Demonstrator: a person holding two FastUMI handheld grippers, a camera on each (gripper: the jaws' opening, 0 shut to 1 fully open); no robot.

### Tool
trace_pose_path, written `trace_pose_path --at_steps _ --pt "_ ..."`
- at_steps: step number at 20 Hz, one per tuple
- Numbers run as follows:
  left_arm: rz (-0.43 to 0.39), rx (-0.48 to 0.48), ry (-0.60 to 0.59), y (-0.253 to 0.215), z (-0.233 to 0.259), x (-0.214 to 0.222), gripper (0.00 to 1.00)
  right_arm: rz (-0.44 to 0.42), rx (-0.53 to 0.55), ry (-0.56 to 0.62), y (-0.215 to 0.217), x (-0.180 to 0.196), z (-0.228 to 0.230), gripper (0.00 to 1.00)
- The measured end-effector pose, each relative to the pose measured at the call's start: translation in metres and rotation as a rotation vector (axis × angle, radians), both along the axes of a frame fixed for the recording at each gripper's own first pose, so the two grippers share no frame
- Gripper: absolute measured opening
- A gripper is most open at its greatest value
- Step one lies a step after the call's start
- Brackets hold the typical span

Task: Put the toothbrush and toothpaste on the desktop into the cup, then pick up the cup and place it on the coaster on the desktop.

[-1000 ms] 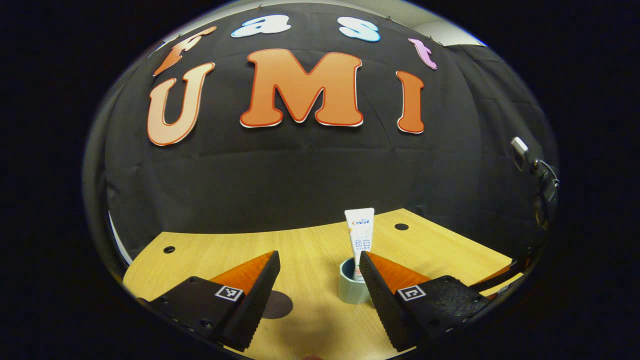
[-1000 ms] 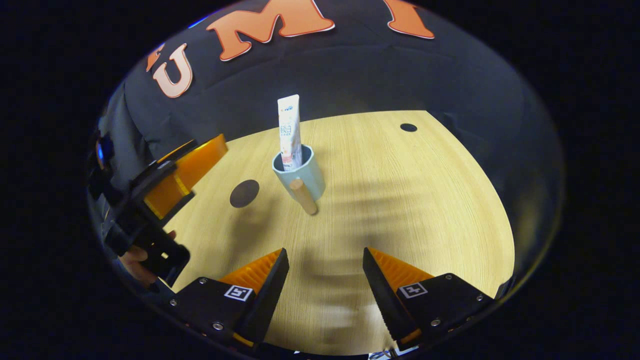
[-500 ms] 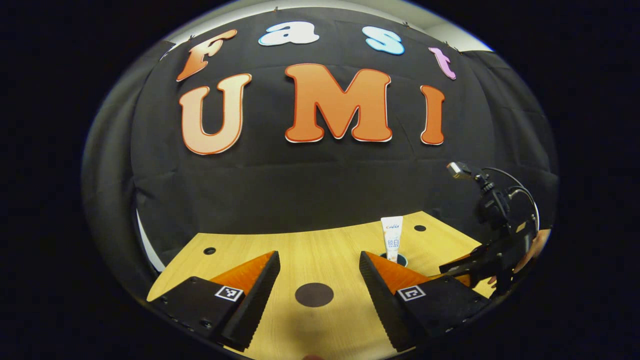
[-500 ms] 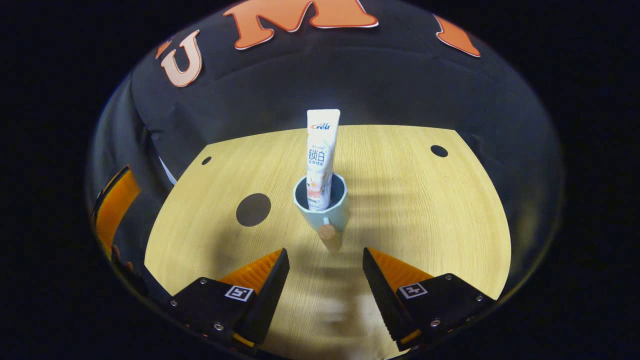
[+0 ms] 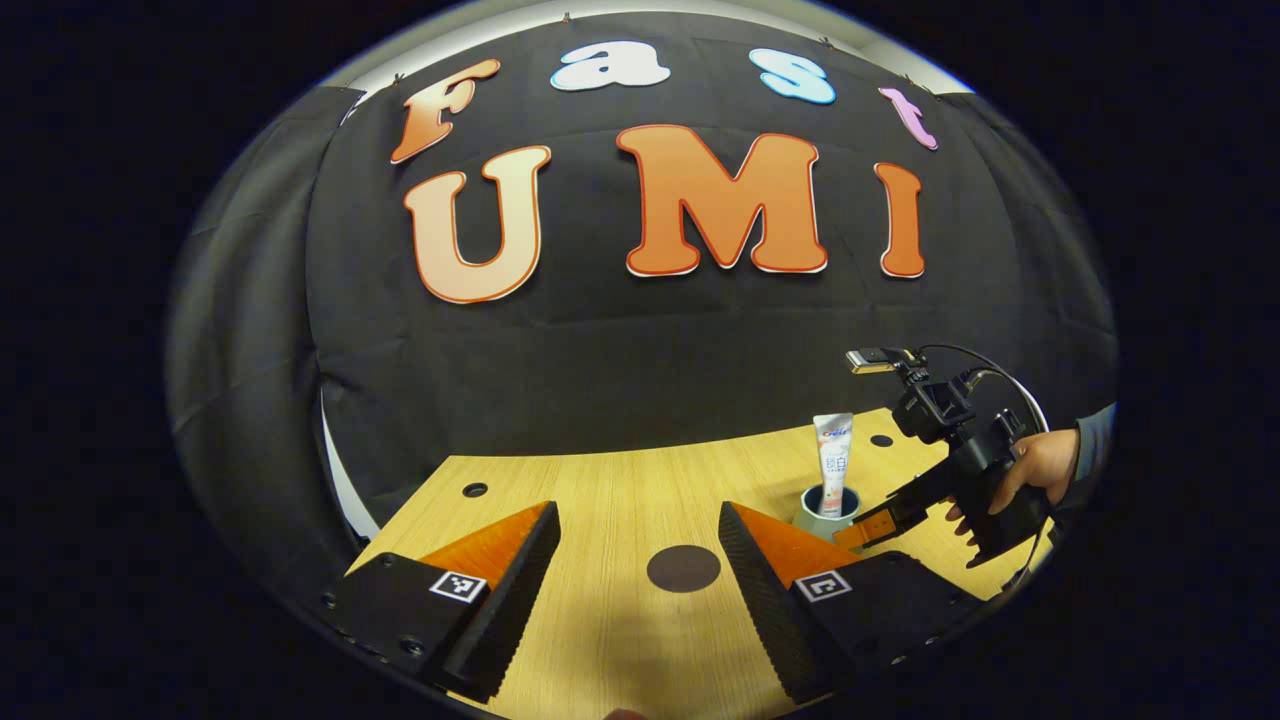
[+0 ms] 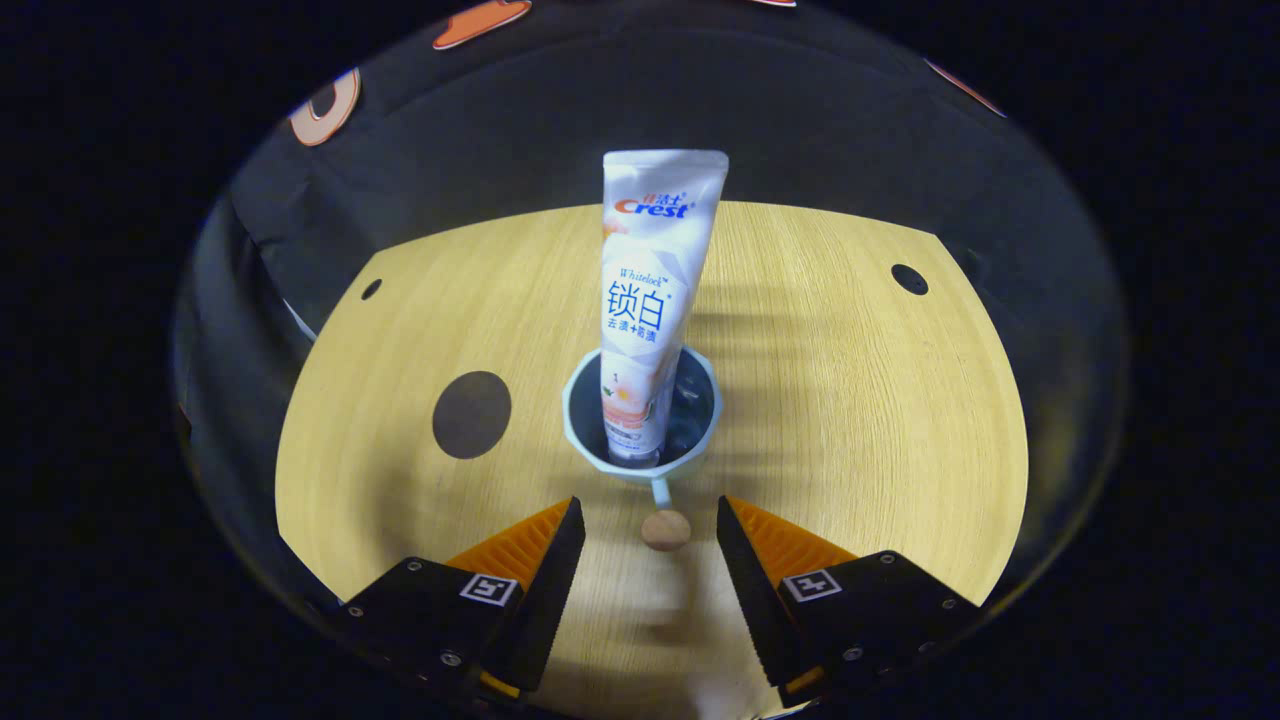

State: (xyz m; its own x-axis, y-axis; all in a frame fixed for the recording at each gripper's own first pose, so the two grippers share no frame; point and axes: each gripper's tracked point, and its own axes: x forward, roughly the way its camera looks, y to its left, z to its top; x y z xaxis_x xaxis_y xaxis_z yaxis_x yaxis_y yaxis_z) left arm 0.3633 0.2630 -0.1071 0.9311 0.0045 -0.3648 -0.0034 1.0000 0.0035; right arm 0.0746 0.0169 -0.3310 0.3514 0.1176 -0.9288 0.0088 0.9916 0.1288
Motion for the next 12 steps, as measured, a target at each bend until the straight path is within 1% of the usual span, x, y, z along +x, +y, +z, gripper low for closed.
trace_pose_path --at_steps 2,3,4,5,6,7,8,9,10,12 --pt "0.01 0.0 0.023 0.007 -0.006 0.001 0.96 0.009 -0.014 0.055 -0.002 0.0 -0.009 0.76" --pt "0.014 -0.003 0.032 0.008 -0.009 0.001 0.96 0.009 -0.012 0.072 -0.002 0.001 -0.011 0.68" --pt "0.018 -0.008 0.042 0.009 -0.011 0.002 0.96 0.007 -0.014 0.084 -0.002 0.002 -0.013 0.7" --pt "0.023 -0.012 0.053 0.01 -0.015 0.001 0.96 0.0 -0.017 0.087 -0.003 0.004 -0.015 0.63" --pt "0.026 -0.019 0.064 0.009 -0.018 0.002 0.96 -0.009 -0.019 0.09 -0.002 0.005 -0.018 0.6" --pt "0.028 -0.024 0.076 0.008 -0.022 0.002 0.96 -0.011 -0.012 0.099 0.0 0.004 -0.019 0.51" --pt "0.028 -0.031 0.085 0.007 -0.024 0.002 0.96 -0.009 -0.022 0.098 -0.002 0.004 -0.019 0.44" --pt "0.027 -0.037 0.09 0.005 -0.025 0.0 0.96 -0.004 -0.028 0.089 -0.001 0.005 -0.018 0.33" --pt "0.026 -0.039 0.094 0.004 -0.025 0.0 0.96 0.01 -0.043 0.076 0.001 0.006 -0.019 0.29" --pt "0.022 -0.043 0.101 0.002 -0.026 -0.002 0.96 0.023 -0.059 0.062 0.002 0.005 -0.016 0.25"
